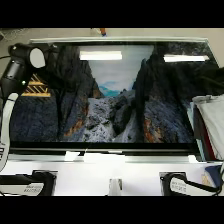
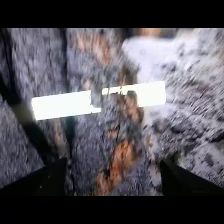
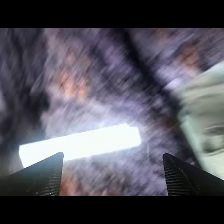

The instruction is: Fold the shirts.

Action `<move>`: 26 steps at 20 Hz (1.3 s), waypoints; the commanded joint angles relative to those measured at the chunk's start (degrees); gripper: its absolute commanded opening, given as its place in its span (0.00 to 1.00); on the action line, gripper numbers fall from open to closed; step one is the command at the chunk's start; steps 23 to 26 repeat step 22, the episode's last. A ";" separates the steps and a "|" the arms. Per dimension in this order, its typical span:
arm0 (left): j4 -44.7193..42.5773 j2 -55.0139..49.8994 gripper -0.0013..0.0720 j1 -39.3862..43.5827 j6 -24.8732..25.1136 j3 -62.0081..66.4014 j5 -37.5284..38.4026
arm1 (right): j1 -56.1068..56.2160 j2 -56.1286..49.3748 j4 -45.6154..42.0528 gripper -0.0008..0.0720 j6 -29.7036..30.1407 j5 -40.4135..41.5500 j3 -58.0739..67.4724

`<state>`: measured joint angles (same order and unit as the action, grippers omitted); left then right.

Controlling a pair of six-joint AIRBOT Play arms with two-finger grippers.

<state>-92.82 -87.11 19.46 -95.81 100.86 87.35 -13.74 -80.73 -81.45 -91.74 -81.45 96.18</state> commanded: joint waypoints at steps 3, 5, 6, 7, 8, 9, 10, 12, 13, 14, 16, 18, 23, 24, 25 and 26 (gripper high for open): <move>-1.25 2.01 0.97 1.86 -5.49 0.15 -8.79 | 9.01 -5.62 3.37 0.98 -2.75 -4.74 0.37; -1.25 1.88 0.96 1.88 -5.46 0.11 -8.74 | 9.01 -5.64 3.39 0.96 -2.75 -4.42 0.42; -1.25 1.88 0.95 1.88 -5.46 0.11 -8.79 | 9.01 -5.64 3.39 0.95 -2.75 -4.04 0.42; -1.25 1.88 0.96 1.88 -5.46 0.11 -8.76 | 9.01 -5.64 3.37 0.95 -2.75 -3.69 0.42; -1.25 1.88 0.95 1.88 -5.44 0.11 -8.76 | 9.01 -5.64 3.39 0.95 -2.75 -3.56 0.42; -1.25 1.86 0.96 1.88 -5.44 0.11 -8.76 | 9.01 -5.64 3.39 0.95 -2.75 -3.58 0.42; -1.25 1.84 0.95 1.88 -5.46 0.11 -8.79 | 9.01 -5.64 3.39 0.95 -2.75 -3.58 0.42; -1.25 1.75 0.95 1.88 -5.46 0.11 -8.76 | 9.01 -5.64 3.39 0.95 -2.75 -3.58 0.42; -1.25 1.68 0.95 1.88 -5.46 0.11 -8.79 | 9.01 -5.64 3.39 0.95 -2.75 -3.58 0.42; -1.25 1.55 0.95 1.88 -5.46 0.11 -8.76 | 9.01 -5.64 3.39 0.95 -2.75 -3.58 0.42; -1.25 1.22 0.95 1.88 -5.46 0.11 -8.81 | 9.01 -5.64 3.39 0.95 -2.75 -3.56 0.42; -1.25 0.98 0.96 1.88 -5.46 0.11 -8.81 | 9.01 -5.64 3.39 0.95 -2.75 -3.63 0.42; -1.25 0.94 0.96 1.88 -5.46 0.11 -8.81 | 9.01 -5.64 3.39 0.95 -2.75 -3.58 0.42; -1.25 0.94 0.96 1.88 -5.46 0.11 -8.81 | 9.01 -5.64 3.39 0.95 -2.75 -3.58 0.42; -1.25 0.94 0.96 1.88 -5.46 0.11 -8.81 | 9.01 -5.64 3.39 0.95 -2.75 -3.58 0.42; -1.25 0.94 0.96 1.88 -5.46 0.11 -8.81 | 9.01 -5.64 3.39 0.95 -2.75 -3.58 0.42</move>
